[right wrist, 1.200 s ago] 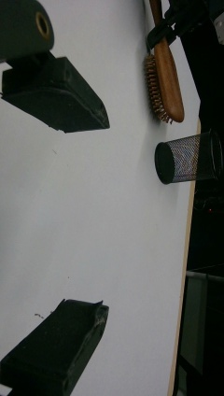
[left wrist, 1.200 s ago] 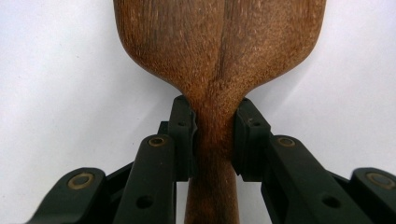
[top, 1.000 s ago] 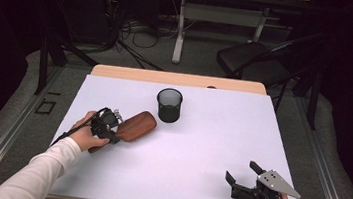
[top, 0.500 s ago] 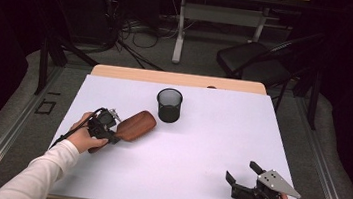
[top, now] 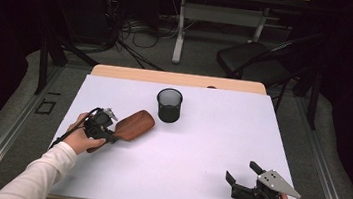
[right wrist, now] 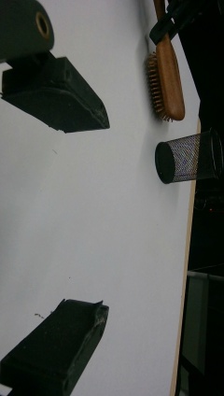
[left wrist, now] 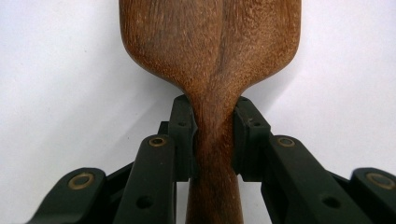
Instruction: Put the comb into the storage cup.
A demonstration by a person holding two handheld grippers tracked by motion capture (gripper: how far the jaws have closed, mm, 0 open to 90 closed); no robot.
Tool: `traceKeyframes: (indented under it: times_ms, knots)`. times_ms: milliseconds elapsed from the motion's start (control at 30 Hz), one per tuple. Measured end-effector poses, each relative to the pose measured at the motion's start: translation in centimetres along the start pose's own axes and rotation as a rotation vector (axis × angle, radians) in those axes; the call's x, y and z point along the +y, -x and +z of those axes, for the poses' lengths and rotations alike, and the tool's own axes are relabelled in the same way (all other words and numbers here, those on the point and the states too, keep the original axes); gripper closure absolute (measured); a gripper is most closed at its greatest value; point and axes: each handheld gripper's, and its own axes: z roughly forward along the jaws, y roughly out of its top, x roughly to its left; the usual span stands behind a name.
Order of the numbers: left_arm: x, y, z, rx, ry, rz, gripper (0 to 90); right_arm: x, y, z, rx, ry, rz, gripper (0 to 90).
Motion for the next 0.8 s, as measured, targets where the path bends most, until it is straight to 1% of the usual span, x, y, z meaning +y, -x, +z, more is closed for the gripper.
traceKeyframes:
  times_ms: [100, 233, 433, 533, 733, 800]
  knots:
    - [-0.2, -0.1, 0.0, -0.004, 0.018, -0.013, 72.3, 0.0, 0.0, 0.0, 0.001, -0.001, 0.002, 9.1]
    - [-0.5, -0.2, -0.2, -0.012, 0.054, -0.032, 72.2, 0.0, 0.0, 0.0, 0.002, -0.003, 0.0, 9.1]
    - [-1.0, -0.3, -0.5, -0.02, 0.09, -0.059, 72.3, 0.0, 0.0, 0.0, 0.002, -0.008, 0.001, 9.1]
    - [-1.1, -0.4, -0.9, -0.019, 0.105, -0.063, 72.2, 0.0, 0.0, 0.0, 0.003, -0.007, 0.0, 9.1]
    - [-1.2, -0.4, -1.7, -0.017, 0.164, -0.086, 72.2, 0.0, 0.0, 0.1, 0.002, -0.003, -0.003, 9.1]
    - [-1.3, -0.4, -2.0, -0.019, 0.173, -0.092, 72.2, 0.0, 0.0, 0.0, 0.005, -0.007, 0.0, 9.1]
